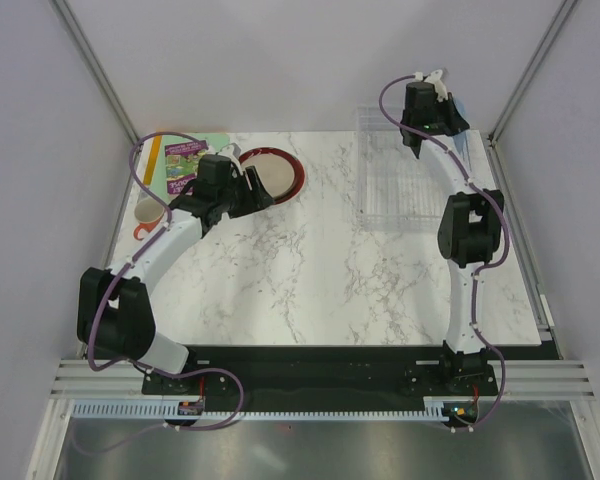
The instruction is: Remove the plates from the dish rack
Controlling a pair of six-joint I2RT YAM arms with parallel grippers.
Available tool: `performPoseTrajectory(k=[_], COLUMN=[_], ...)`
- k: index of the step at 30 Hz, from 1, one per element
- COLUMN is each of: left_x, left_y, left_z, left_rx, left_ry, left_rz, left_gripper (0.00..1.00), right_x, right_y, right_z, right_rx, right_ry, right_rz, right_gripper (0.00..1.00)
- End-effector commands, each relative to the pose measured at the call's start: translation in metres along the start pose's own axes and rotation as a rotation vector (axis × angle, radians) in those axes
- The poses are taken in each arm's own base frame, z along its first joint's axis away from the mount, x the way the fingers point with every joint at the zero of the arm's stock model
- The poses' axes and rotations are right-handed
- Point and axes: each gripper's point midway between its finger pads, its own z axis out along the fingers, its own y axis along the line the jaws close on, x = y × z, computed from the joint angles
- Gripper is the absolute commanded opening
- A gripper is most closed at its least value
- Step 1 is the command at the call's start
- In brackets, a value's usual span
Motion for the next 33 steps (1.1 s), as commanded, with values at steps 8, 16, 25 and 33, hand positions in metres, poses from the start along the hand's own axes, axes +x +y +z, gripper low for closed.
performPoseTrajectory(k=[8,16,25,33], left_x=[-0.011,-0.011,-0.007,-0.005], left_y=[-0.019,-0.021,-0.018,-0.019], left_z=[-0.018,-0.023,-0.017,-0.013], left_rx=[0.069,0.076,0.072,0.079], left_ry=[-0.054,-0.061,-0.041,-0.027], left_rz=[-0.009,-0.002,-0.005,0.000], left_gripper=[0.67,0.67,0.67,0.67], right_x=[-0.074,-0.051,-0.037,-0.032], right_y=[-0.103,-0.068,-0.030,-0.039], right_z=[-0.057,-0.042,-0.032,-0.042], right_rx=[0.224,0.205,0.146,0.227], right_ry=[-0.151,-0.120,-0.113,-0.102], right_rz=[0.268,0.224,0.148,0.128], right_gripper=[0.00,0.00,0.00,0.00])
